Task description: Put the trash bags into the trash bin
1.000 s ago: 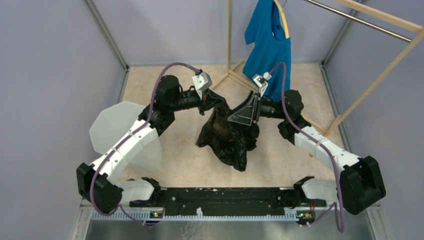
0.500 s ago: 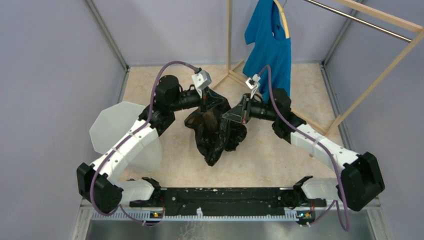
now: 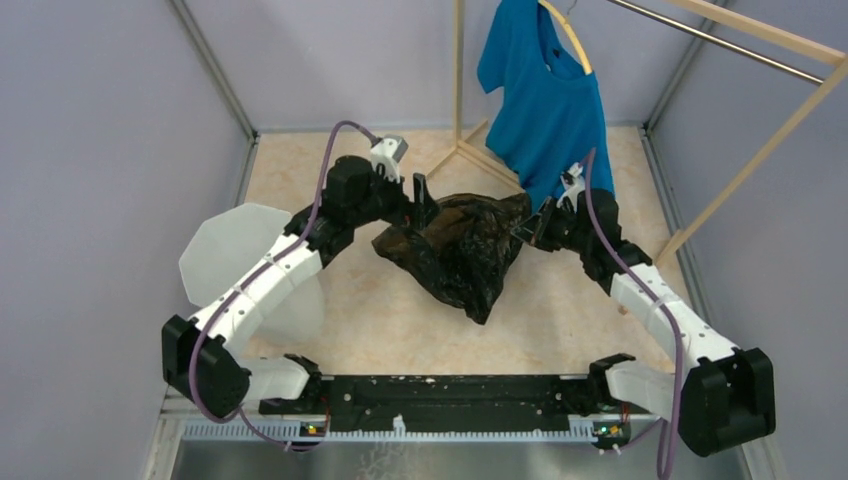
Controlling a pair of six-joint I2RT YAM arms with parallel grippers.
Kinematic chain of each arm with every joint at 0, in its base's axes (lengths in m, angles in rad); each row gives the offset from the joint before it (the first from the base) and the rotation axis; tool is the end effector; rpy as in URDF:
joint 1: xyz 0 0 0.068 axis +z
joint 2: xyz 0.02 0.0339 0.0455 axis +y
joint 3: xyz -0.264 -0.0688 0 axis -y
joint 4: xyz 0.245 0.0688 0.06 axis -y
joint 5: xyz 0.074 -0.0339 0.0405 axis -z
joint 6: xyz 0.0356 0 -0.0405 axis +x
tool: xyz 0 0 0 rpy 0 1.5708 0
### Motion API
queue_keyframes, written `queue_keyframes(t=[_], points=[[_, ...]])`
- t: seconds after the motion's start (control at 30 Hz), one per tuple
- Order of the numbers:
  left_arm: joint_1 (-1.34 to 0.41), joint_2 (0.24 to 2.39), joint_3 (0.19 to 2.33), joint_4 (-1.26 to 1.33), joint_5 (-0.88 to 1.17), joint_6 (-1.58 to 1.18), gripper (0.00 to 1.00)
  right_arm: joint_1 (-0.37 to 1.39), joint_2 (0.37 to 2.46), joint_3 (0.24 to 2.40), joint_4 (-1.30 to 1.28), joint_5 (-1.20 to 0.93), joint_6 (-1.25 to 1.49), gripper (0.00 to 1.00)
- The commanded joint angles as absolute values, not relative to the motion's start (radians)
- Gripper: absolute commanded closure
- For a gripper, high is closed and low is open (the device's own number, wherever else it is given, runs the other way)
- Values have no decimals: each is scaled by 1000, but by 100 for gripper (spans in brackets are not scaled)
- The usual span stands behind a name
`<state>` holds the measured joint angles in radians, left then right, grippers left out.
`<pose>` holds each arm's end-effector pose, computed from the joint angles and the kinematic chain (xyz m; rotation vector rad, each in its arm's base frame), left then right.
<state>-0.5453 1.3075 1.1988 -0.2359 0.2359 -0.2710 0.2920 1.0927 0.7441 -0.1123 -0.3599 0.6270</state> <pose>0.2552 -0.1646 0.3648 0.4334 1.9350 -0.7667 0.2314 0.0827 0.2729 0.1176 2.1284 0.9277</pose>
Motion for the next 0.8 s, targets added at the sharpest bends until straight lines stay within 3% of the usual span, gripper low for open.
queue_keyframes(t=[0.0, 0.43, 0.77], points=[[-546, 1174, 1038, -264, 276, -424, 1, 260, 1045, 738, -153, -313, 587, 100], [-546, 1093, 954, -410, 19, -433, 1, 202, 1011, 725, -162, -342, 561, 100], [-535, 1339, 1030, -399, -72, -408, 1, 196, 981, 718, -158, -380, 550, 100]])
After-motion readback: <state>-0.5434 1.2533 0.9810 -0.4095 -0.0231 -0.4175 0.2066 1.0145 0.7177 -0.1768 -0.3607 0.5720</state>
